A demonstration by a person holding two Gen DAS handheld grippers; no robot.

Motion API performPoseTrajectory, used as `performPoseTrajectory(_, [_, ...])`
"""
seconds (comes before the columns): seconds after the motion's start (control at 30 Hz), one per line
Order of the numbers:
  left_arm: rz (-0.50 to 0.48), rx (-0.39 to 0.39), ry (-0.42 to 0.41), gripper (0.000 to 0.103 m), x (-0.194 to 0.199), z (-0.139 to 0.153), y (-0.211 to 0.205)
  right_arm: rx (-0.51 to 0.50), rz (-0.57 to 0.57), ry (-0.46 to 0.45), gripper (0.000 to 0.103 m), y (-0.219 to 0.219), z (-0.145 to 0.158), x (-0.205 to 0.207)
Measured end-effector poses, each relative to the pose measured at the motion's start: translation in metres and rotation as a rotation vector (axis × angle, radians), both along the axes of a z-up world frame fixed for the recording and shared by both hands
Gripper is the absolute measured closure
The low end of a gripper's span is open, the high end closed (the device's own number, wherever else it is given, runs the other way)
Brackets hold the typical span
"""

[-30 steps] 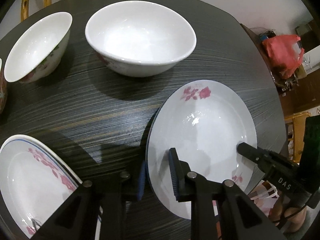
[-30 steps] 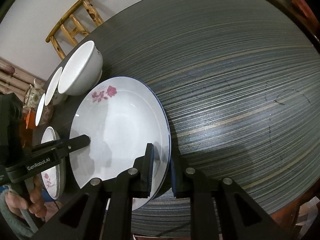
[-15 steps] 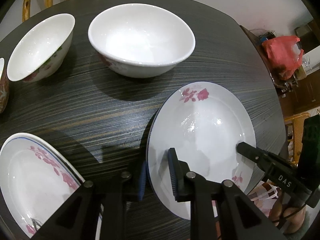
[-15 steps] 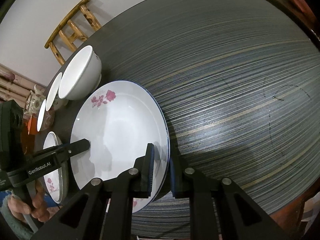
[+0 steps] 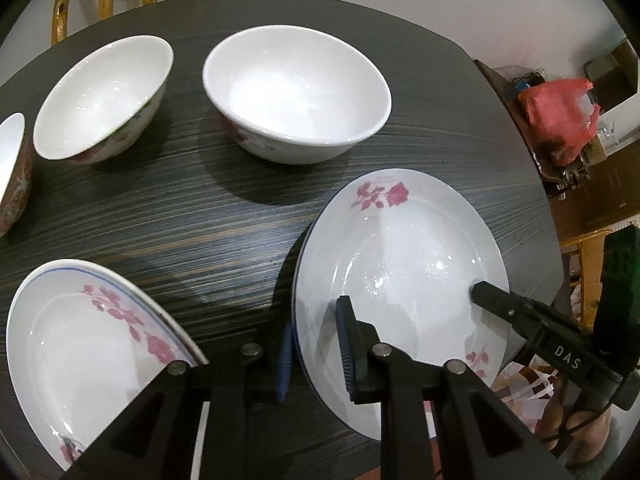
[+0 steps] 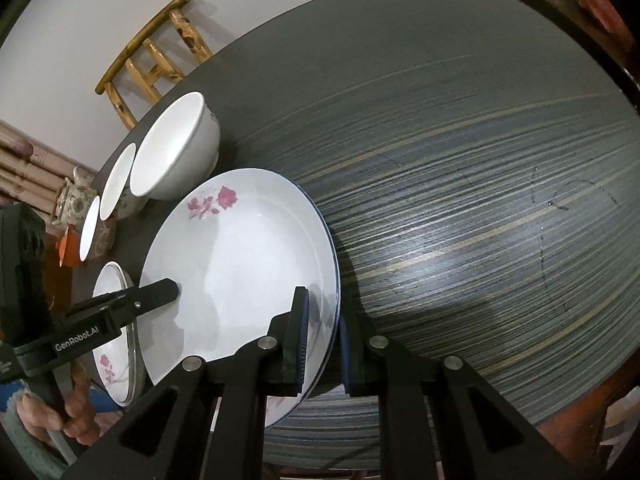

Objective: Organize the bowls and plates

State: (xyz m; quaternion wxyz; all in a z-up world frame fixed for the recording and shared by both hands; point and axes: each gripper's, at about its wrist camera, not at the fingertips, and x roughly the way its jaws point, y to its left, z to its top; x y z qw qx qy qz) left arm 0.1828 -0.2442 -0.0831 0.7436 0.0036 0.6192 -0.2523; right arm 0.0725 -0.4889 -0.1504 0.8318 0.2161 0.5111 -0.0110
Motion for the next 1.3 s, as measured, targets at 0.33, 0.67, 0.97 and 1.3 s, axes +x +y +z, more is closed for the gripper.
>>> performPoseTrajectory(0.33, [0.020,-0.019,-0.009,0.083,-0.005,0.016,0.022,-0.025,0.024,-0.020,0.089,0.022,0.017,-0.003])
performPoseTrajectory(0.67, [0.066,-0.030,-0.056,0.083,-0.019,0.045,0.073,-0.038,0.077,-0.061,0.089,0.060,0.044,-0.001])
performPoseTrajectory(0.97, [0.161,-0.019,-0.092,0.083,-0.024,0.060,0.141,-0.044,0.175,-0.088,0.089,0.122,0.058,0.009])
performPoseTrajectory(1.3, [0.231,0.016,-0.078,0.083,-0.029,0.047,0.200,-0.025,0.263,-0.064,0.089,0.185,0.043,0.022])
